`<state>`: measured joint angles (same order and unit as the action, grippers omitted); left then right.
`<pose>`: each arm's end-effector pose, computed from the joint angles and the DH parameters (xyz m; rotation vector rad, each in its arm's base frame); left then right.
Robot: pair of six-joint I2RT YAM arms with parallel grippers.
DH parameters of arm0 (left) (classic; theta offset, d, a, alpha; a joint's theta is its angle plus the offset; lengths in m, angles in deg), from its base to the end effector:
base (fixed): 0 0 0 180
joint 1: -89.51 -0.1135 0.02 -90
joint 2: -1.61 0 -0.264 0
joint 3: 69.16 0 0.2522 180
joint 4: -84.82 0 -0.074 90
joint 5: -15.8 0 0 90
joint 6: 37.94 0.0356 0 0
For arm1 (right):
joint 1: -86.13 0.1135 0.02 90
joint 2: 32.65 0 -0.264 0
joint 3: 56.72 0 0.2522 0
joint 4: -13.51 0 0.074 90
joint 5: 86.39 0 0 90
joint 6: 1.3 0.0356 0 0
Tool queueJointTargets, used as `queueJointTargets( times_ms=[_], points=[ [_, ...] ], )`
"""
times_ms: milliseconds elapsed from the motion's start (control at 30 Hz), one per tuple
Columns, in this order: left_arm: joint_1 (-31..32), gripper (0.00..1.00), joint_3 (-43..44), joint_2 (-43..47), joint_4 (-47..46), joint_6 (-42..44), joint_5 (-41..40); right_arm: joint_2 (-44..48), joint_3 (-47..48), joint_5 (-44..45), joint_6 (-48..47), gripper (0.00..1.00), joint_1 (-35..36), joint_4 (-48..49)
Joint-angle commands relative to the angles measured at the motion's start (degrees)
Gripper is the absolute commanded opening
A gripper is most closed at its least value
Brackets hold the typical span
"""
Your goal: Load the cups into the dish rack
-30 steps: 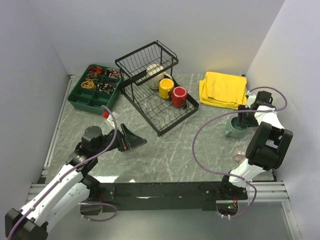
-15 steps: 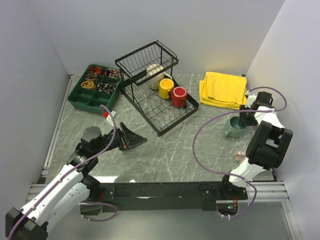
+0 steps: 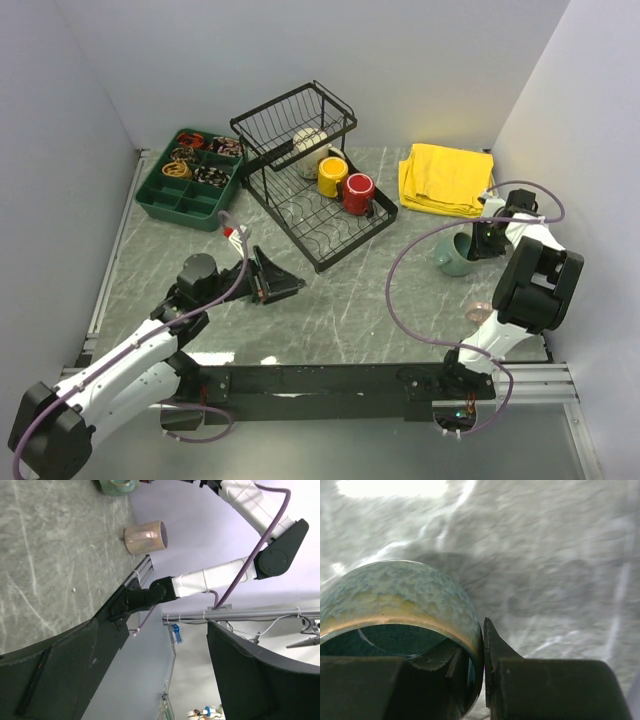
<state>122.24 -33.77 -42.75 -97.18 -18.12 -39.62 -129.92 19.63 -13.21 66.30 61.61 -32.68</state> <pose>0.1429 -0.1159 0.2462 -0.1188 2.0473 -1.7522 0.3054 -0.1280 0.1858 -0.0304 2.6586 0.1462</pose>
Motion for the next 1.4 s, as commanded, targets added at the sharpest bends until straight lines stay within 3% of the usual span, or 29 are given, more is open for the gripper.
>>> queueJointTargets(
  times_ms=[0, 233, 400, 533, 800, 933, 1033, 1167, 1367],
  points=[
    [2.8, 0.96, 1.8, -3.4, -8.8, -2.3, -1.5, 6.3, 0.6, -11.2, 0.9, 0.00, 1.0, -3.2],
    [8.5, 0.96, 5.6, -10.3, -14.8, -11.2, -4.9, 19.9, -1.8, -24.9, 3.6, 0.00, 6.3, -2.7],
    [11.4, 0.96, 11.3, -17.1, -25.2, -17.2, -1.5, 32.0, -1.4, -23.4, 6.9, 0.00, 17.3, 2.1],
    [11.8, 0.96, 19.1, -21.0, -22.8, -13.5, 3.1, 36.6, 6.6, -27.0, 8.9, 0.00, 20.4, 5.8],
    [14.7, 0.96, 27.8, -26.6, -27.9, -15.1, 2.0, 38.7, 17.7, -34.4, 24.6, 0.00, 24.2, 16.1],
    [16.9, 0.96, 31.6, -29.7, -29.7, -16.1, 1.0, 39.3, 16.5, -34.9, 35.7, 0.00, 28.3, 24.5],
    [18.2, 0.96, 35.0, -31.8, -29.4, -15.3, 0.0, 40.3, 14.5, -33.1, 38.5, 0.00, 31.4, 27.9],
    [19.0, 0.97, 38.6, -34.1, -29.1, -14.6, -1.5, 43.2, 10.8, -29.8, 40.0, 0.00, 34.6, 31.0],
    [19.7, 0.96, 39.3, -36.9, -36.5, -19.6, -2.5, 46.8, 4.0, -25.6, 38.7, 0.00, 37.0, 37.3]
  ],
)
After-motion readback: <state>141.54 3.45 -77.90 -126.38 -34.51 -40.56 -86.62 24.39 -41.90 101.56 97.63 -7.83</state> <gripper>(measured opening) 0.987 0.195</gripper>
